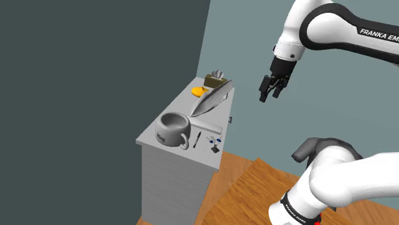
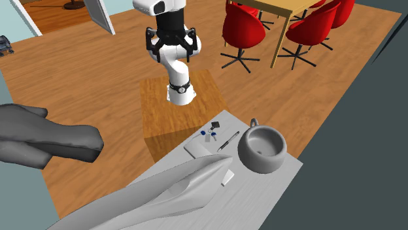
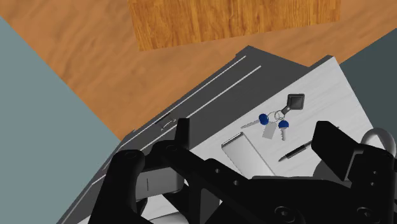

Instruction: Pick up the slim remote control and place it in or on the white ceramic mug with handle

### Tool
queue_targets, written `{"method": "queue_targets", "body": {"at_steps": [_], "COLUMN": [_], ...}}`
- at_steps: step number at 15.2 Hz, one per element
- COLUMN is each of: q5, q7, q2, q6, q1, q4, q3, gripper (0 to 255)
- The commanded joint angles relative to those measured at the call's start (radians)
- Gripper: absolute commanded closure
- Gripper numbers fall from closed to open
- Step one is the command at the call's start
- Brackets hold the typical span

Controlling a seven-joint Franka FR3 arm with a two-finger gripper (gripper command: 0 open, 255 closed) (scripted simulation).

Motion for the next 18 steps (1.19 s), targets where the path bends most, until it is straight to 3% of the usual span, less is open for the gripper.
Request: {"method": "queue_targets", "body": {"at_steps": [1, 9, 18], "q5": [0.000, -0.001, 0.036], "q7": [0.000, -0.127, -0.280], "q2": [0.000, 0.203, 0.498], "q6": [0.000, 0.268, 0.530], "q1": [0.000, 0.050, 0.109], "q4": [0.000, -0.053, -0.010], "q3": [0.000, -0.050, -0.086], "gripper": [0, 0, 0]}}
